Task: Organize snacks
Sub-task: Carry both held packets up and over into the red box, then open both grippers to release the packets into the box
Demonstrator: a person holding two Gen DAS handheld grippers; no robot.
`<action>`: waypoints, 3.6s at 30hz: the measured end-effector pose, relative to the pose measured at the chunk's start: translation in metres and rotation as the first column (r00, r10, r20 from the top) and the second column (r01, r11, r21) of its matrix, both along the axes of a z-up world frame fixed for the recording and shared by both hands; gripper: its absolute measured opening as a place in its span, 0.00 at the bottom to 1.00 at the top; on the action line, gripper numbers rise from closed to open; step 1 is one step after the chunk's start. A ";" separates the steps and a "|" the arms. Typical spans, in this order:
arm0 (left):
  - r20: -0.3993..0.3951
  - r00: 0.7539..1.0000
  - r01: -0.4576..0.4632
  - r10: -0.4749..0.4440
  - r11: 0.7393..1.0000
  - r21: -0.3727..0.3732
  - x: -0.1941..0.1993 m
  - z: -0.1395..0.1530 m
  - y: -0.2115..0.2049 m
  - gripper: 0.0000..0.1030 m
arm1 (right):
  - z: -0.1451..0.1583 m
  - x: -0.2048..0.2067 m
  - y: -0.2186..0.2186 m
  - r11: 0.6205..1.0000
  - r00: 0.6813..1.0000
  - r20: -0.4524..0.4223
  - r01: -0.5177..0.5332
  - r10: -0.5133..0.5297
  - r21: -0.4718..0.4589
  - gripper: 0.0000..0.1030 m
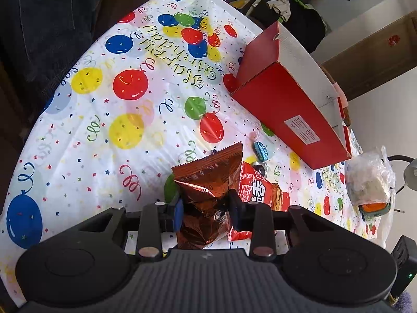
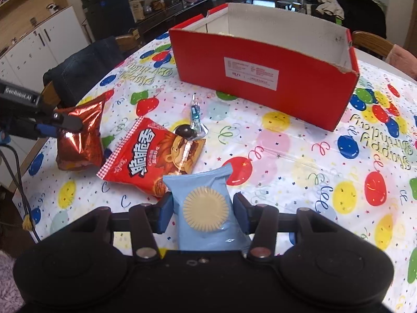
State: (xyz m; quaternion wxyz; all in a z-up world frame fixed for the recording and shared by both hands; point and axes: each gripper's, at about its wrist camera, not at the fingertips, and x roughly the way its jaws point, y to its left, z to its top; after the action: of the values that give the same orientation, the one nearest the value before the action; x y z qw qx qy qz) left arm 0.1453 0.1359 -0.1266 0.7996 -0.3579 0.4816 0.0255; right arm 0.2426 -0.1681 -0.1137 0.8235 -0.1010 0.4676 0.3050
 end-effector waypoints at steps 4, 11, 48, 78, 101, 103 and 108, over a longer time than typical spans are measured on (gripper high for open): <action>0.018 1.000 0.010 -0.010 1.000 0.015 -0.004 0.009 -0.002 0.32 | 0.012 -0.003 0.001 1.000 1.000 0.021 0.019 -0.019 0.014 0.47; 0.085 0.996 0.037 -0.042 0.998 0.059 -0.005 0.037 -0.010 0.32 | 0.041 -0.001 0.001 0.997 0.996 0.073 0.055 -0.059 0.054 0.47; 0.187 0.960 0.145 -0.207 0.943 0.300 0.211 0.122 -0.069 0.32 | 0.094 0.194 0.007 0.985 0.958 0.229 0.168 -0.171 0.033 0.47; -0.135 0.938 0.347 -0.319 0.864 0.366 0.315 0.033 -0.119 0.32 | 0.009 0.268 0.046 0.985 0.995 0.081 0.067 -0.055 -0.156 0.47; 0.024 0.952 0.275 -0.305 0.887 0.370 0.266 0.075 -0.103 0.56 | 0.067 0.219 0.024 0.997 0.991 0.115 0.074 -0.070 -0.031 0.62; 0.048 0.951 0.268 -0.306 0.890 0.369 0.256 0.084 -0.100 0.56 | 0.078 0.209 0.022 0.997 0.989 0.127 0.077 -0.075 -0.009 0.65; 0.111 0.945 0.242 -0.307 0.888 0.392 0.222 0.107 -0.095 0.62 | 0.101 0.181 0.018 0.996 0.985 0.146 0.083 -0.088 0.046 0.76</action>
State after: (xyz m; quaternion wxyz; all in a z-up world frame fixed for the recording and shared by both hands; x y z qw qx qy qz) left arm 0.3670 0.0411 -0.0193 0.8864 -0.1284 0.4439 -0.0279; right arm 0.4240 -0.1499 -0.0123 0.8700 -0.0867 0.4031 0.2704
